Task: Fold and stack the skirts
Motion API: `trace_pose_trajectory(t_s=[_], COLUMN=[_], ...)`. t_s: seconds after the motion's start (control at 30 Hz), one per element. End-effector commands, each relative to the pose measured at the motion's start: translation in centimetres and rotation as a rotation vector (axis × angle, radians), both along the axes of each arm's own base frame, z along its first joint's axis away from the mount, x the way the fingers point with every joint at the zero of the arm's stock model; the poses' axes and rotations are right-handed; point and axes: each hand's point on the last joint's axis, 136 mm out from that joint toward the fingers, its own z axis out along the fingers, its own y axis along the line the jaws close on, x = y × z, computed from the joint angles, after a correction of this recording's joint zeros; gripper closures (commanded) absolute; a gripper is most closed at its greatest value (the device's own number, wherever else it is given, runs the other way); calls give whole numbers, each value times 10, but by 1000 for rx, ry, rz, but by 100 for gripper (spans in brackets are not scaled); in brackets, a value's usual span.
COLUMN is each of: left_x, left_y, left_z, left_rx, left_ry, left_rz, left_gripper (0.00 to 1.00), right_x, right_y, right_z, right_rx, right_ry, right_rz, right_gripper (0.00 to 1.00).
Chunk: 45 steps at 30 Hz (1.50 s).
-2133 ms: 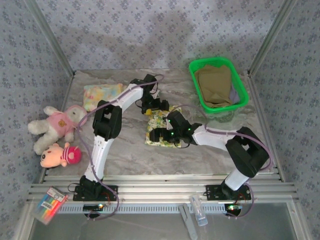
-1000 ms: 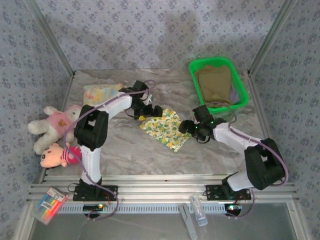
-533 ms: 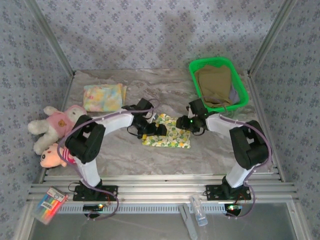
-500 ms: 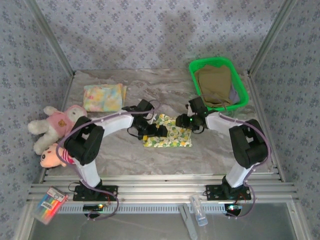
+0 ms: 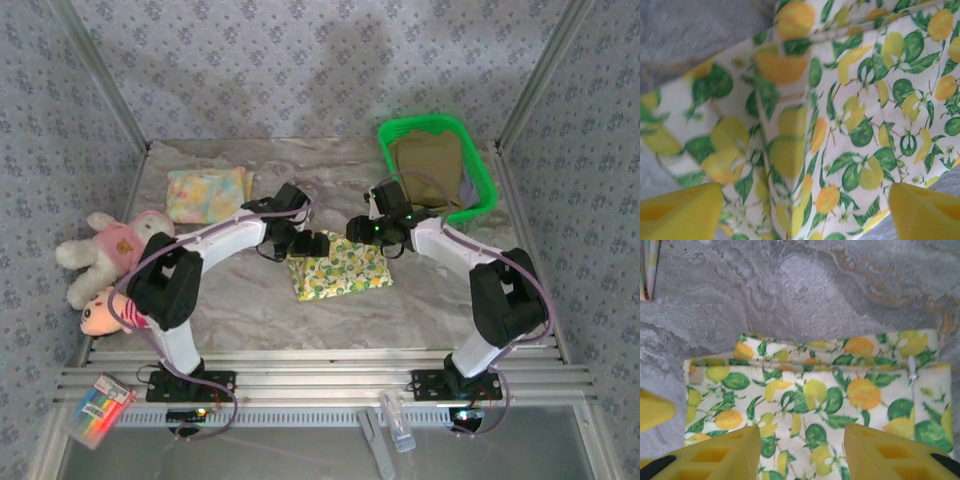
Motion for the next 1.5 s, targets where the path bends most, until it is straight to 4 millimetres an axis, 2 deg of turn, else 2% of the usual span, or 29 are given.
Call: trace_pose_trajectory(t_s=[0.0, 0.27, 0.4, 0.6, 0.67, 0.83, 0.93, 1.0, 1.13, 1.2, 1.23, 1.33, 1.47], left_x=[9, 20, 22, 21, 22, 30, 29, 30, 31, 29, 28, 21, 11], left_y=[-6, -6, -10, -31, -34, -24, -19, -11, 2, 5, 7, 11, 21], left_z=[2, -11, -1, 37, 42, 24, 14, 8, -8, -12, -13, -6, 19], left_rx=[26, 111, 122, 82, 74, 143, 167, 192, 174, 167, 173, 180, 148], left_ry=[-18, -18, -48, -206, -231, -203, -172, -161, -89, -62, -53, -35, -63], left_rz=[-38, -37, -48, -140, -153, -140, -123, -81, -6, 9, 10, 15, 61], left_gripper=[26, 76, 100, 100, 100, 100, 100, 100, 94, 90, 85, 49, 18], right_x=[-11, -24, -30, -37, -39, -40, -34, -32, -26, -24, -23, -18, -19], right_y=[-3, -9, -16, -22, -25, -25, -19, -25, -57, -63, -63, -64, -55], right_z=[-8, -33, -54, -74, -78, -72, -48, -35, -35, -39, -40, -39, -37], right_rx=[8, -31, -67, -94, -99, -91, -61, -85, -168, -171, -168, -189, -142], right_ry=[45, 103, 167, 217, 233, 208, 128, 89, 110, 137, 151, 146, 148], right_rz=[-59, -101, -123, -150, -177, -170, -109, -95, -153, -141, -125, -96, -72], right_gripper=[52, 58, 60, 64, 65, 66, 61, 56, 48, 44, 43, 39, 35])
